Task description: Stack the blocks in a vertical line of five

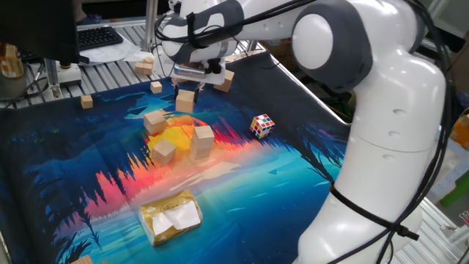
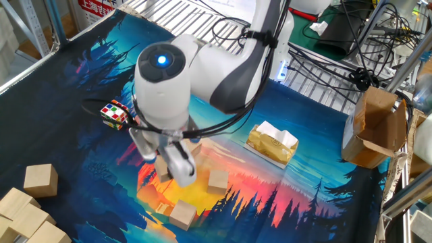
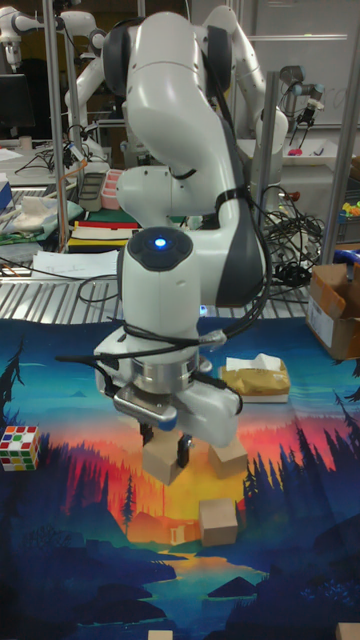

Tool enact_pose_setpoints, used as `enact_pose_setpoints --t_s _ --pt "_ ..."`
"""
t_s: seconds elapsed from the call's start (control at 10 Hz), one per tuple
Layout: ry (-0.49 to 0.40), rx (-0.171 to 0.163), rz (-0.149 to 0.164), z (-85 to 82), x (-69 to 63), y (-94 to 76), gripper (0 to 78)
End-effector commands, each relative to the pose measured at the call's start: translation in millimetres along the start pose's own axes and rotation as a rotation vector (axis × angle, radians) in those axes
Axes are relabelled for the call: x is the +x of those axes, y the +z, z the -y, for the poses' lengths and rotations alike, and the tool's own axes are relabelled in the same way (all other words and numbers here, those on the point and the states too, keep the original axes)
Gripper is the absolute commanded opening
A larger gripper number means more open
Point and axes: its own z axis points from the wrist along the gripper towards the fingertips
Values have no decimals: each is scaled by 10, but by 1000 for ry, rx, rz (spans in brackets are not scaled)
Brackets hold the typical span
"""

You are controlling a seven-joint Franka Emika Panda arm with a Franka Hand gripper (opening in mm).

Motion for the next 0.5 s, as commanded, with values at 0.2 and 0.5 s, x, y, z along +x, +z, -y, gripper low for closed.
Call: enact_pose_setpoints --t_s 0.2,0.5 --pt "-472 37 8 361 409 -613 11" --pt "-488 40 6 386 519 -657 11"
